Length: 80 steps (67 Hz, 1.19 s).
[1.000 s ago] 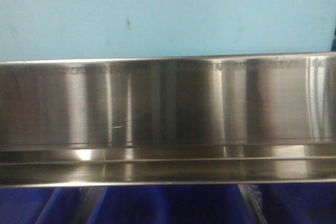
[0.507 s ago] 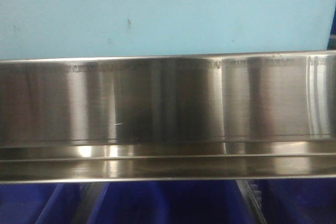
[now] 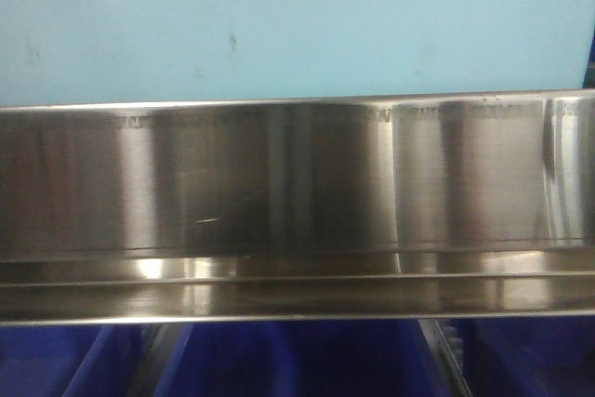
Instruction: Move two blue bins to right shelf middle
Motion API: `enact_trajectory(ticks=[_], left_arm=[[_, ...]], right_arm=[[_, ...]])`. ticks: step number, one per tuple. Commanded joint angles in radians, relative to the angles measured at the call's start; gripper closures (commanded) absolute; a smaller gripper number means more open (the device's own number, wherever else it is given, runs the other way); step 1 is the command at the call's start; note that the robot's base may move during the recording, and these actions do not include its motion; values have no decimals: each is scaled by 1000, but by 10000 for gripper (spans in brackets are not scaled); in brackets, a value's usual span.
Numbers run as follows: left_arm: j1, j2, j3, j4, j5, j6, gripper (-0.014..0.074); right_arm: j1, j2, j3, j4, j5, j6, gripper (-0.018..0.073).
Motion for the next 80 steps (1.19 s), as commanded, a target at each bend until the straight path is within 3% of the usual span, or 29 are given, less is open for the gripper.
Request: enact_trajectory(ticks=[1,27,50,54,64,71,75,80], left_arm=[[-16,-20,3,-40,-108,-1,707],[-18,-68,185,-29,-301,-1,707],[-16,-68,195,-29,-294,-1,698],[-16,-68,195,-29,-294,-1,647],[-16,-68,195,-29,-294,-1,391],[-16,-68,195,-34,-294,-1,277],[-16,-68,195,-41,-294,-1,254],[-16,-68,195,-41,-294,-1,256]], right_arm=[[9,-14,35,-11,-96,23,701],[9,-18,153,-23,-154,31,701],[9,-18,160,-25,-177,31,701],[9,-18,160,-25,-177,31,701],[9,-18,160,-25,-177,31,701],[7,-18,158,-25,-169,31,700],[7,-18,158,-25,-161,31,631],[7,-18,158,-25,-150,31,479]])
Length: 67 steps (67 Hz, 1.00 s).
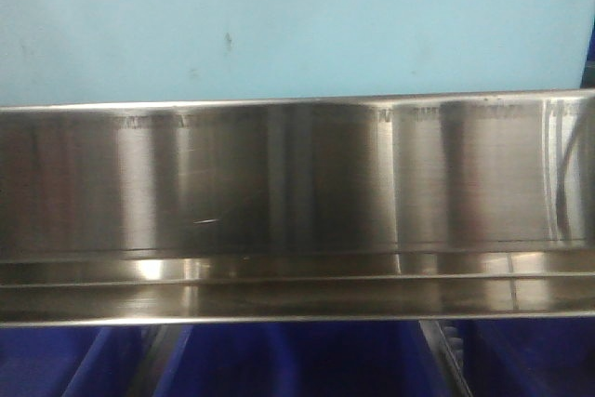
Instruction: Move two blue bins to right shelf middle
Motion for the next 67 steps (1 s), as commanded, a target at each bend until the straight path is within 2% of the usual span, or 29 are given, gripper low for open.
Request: enact_trajectory(ticks=[1,6,13,21,28,33,48,53,67], left_arm=[[-12,-13,-7,-14,-80,7,257],[-12,-13,-7,-14,-80,7,257],[-12,-25,-10,-14,-75,7,257],[-12,-39,-36,-14,-22,7,257],[-12,-41,-90,-42,77,1,257],[-3,-28,-157,-72,205,-42,257],[1,87,-398,-127,615,-44,257],[1,131,-448,-133,718,-42,257],[1,181,-459,-204,732,-33,257]], right_arm=[[7,3,0,0,-45,-10,446],[7,1,0,0,-17,-10,287],[7,-13,-9,0,18,-10,217],[7,-34,-50,0,59,-10,218],[7,-45,-96,9,120,-10,218],[7,-45,-144,75,190,-35,218],[6,-27,-273,278,448,-164,218],[6,-13,-289,300,448,-184,218],[6,20,-289,447,448,-259,221]])
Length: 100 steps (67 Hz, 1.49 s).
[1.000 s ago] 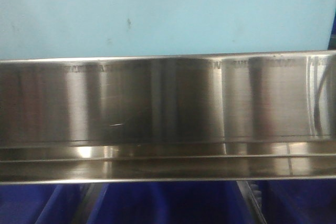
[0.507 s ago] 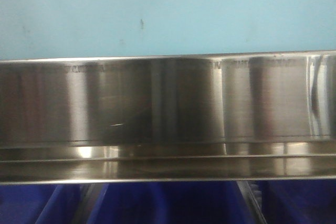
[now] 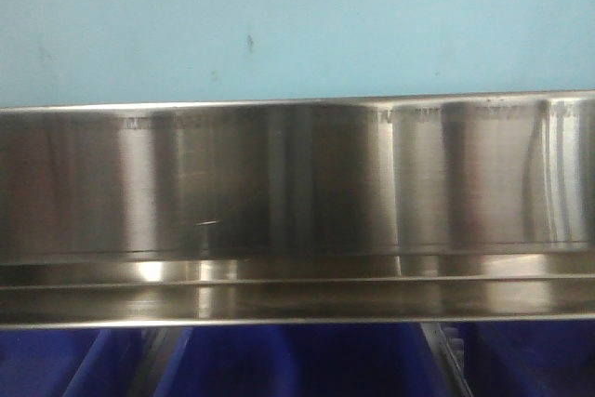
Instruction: Move two blue bins to right shelf middle
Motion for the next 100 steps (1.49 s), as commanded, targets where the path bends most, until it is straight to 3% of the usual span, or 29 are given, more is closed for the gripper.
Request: enact_trajectory(ticks=[1,47,61,82,100], left_arm=[[2,6,-2,-34,15,1,257],[2,4,85,-43,15,1,257],[2,4,85,-43,15,1,257],[2,4,155,-95,15,1,258],[2,4,167,-106,15,1,258]], right_arm=[[2,20,-8,47,4,-35,221],[-19,8,3,-51,4,-35,221],[-127,8,54,89,4,-65,221],[-133,46,104,163,4,-91,221],[-133,53,108,165,4,-91,221]])
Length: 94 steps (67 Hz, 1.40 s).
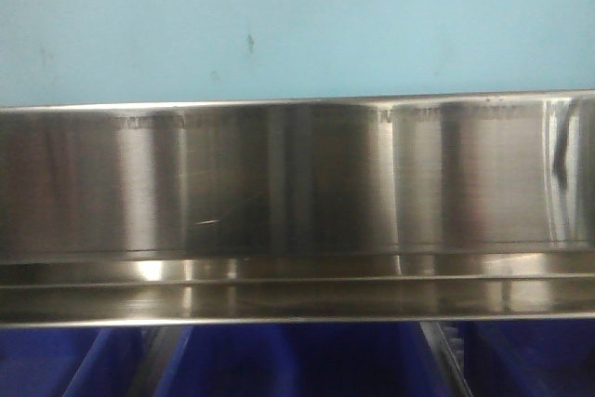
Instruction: Move two blue bins to right shelf middle
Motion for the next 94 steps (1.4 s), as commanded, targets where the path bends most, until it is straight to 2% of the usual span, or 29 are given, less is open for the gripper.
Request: enact_trajectory(ticks=[1,9,19,27,30,34,38,71,94], left_arm=[[2,-6,2,-8,-3,1,259],[2,-6,2,-10,-3,1,297],[2,-6,4,-10,-3,1,431],[2,-6,4,-14,-3,1,556],[2,-6,4,-19,-3,1,600],[2,-6,4,-19,-3,1,657],[2,-6,4,-19,-3,14,708],[2,-6,4,-19,-3,29,707],[2,-86,-81,-15,-13,35,707]], right_arm=[[-6,4,2,-4,-8,-10,221],[-6,15,4,-4,-8,-10,221],[-6,17,4,-4,-8,-10,250],[-6,17,4,-4,-8,-10,434],[-6,17,4,-4,-8,-10,587],[-6,17,4,-4,-8,-10,720],[-6,17,4,-4,-8,-10,721],[-6,17,4,0,-8,-26,721],[-6,-6,-144,-28,-8,-69,721]])
